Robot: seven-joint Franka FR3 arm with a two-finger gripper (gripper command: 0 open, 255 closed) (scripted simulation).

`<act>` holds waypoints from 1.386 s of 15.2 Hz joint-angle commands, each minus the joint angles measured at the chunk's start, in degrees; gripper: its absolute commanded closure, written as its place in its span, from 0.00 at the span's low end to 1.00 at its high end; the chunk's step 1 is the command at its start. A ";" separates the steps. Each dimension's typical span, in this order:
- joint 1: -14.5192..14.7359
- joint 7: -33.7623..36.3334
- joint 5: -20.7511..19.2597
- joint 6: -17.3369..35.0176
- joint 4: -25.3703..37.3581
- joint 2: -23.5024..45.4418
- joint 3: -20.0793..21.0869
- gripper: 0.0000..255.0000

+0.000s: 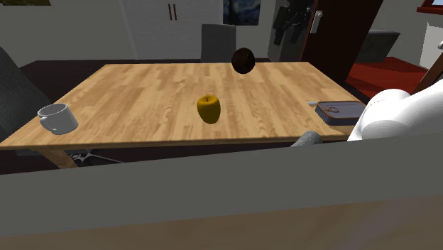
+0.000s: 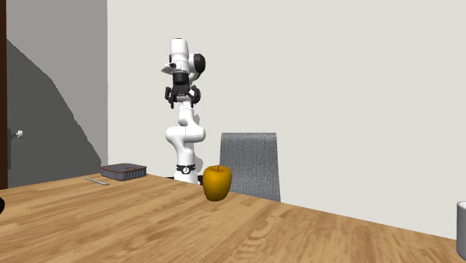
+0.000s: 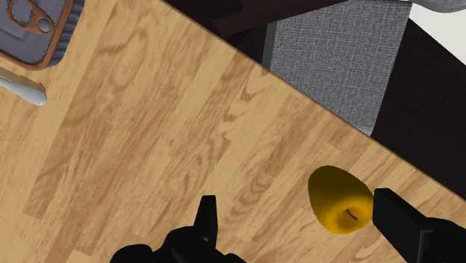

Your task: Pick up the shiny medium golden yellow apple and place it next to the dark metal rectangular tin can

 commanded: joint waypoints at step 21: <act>-14.52 47.02 -24.06 42.06 -7.62 23.32 37.73 0.00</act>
